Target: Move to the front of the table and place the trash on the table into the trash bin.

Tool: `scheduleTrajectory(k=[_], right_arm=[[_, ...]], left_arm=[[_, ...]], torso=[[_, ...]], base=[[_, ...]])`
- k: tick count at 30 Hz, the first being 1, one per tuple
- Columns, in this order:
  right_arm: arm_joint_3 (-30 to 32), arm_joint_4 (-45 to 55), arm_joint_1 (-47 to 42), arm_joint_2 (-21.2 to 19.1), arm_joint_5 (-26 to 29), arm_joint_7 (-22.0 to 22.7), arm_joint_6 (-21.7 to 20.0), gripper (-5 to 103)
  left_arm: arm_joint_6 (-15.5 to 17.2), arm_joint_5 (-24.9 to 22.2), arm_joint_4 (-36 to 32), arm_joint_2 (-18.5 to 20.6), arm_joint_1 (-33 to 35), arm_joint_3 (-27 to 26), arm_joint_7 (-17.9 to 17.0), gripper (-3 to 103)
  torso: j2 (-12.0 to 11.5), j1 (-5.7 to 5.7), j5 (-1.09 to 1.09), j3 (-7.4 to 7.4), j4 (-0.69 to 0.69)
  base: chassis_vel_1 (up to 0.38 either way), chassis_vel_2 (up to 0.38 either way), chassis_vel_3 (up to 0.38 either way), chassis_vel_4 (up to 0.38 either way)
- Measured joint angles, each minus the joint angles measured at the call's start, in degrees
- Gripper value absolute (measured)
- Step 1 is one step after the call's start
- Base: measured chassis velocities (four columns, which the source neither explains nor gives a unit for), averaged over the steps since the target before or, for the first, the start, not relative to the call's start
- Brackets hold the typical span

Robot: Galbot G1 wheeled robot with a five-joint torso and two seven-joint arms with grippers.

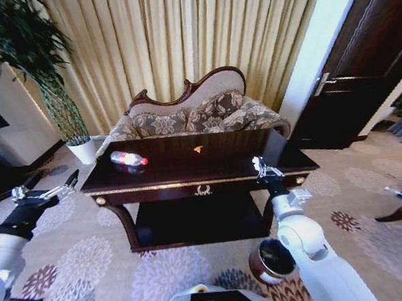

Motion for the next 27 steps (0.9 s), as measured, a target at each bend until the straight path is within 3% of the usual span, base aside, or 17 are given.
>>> scheduleTrajectory(k=[5, 7, 9, 15, 17, 21, 22, 27], right_arm=[[0.2, -2.7, -0.8, 0.8, -2.4, -0.9, 0.3, 0], [0.2, -3.8, -1.2, 1.2, -2.7, -1.0, -0.8, 0], [0.1, -7.2, -2.1, 2.6, -3.1, -0.5, -5.0, 0], [0.9, -16.3, -2.6, 5.0, -5.4, 0.3, -7.6, 0], [1.6, -25.2, -1.0, 6.5, -6.5, 1.4, -6.1, 0], [2.7, -33.8, 1.5, 7.9, -8.1, 1.8, -3.9, 0], [4.1, -41.2, 4.0, 8.9, -9.8, 1.8, -2.2, 0], [6.0, -52.5, 8.0, 9.5, -11.9, -1.1, 0.6, 0]], left_arm=[[0.0, 0.0, -0.1, -0.1, 0.1, 0.0, 0.0, 100], [0.0, 0.0, -0.2, -0.2, 0.1, 0.0, 0.0, 100], [0.0, 0.0, -0.3, -0.5, 0.1, 0.1, 0.0, 100], [0.0, -0.3, -0.5, -0.8, 0.4, -0.6, 0.2, 100], [-0.3, -0.5, -0.6, -1.0, 0.7, -1.1, 0.4, 100], [-0.6, -0.6, -0.6, -1.1, 1.1, -1.6, 0.7, 100], [-0.8, -0.7, -0.6, -1.1, 1.3, -1.9, 0.9, 100], [-0.8, -1.1, -0.6, -1.0, 1.4, -2.5, 1.0, 100]], torso=[[0.0, -0.01, -0.02, -0.01, 0.02], [0.0, -0.02, 0.00, -0.02, 0.01], [0.0, -0.01, 0.00, 0.00, 0.00], [0.0, 0.07, 0.01, 0.04, -0.01], [0.0, 0.07, 0.00, 0.03, 0.00], [0.0, 0.03, 0.02, 0.02, 0.02], [0.0, 0.01, 0.01, 0.00, 0.01], [0.0, 0.01, 0.01, 0.01, 0.01]], base=[[0.180, -0.178, -0.163, 0.154], [0.062, -0.063, -0.081, 0.054], [0.009, -0.005, -0.021, 0.027], [-0.009, 0.004, 0.006, -0.009], [-0.026, 0.011, 0.020, -0.026], [0.000, 0.000, 0.000, 0.000], [0.000, 0.000, 0.000, 0.000], [0.000, 0.000, 0.000, 0.000]])
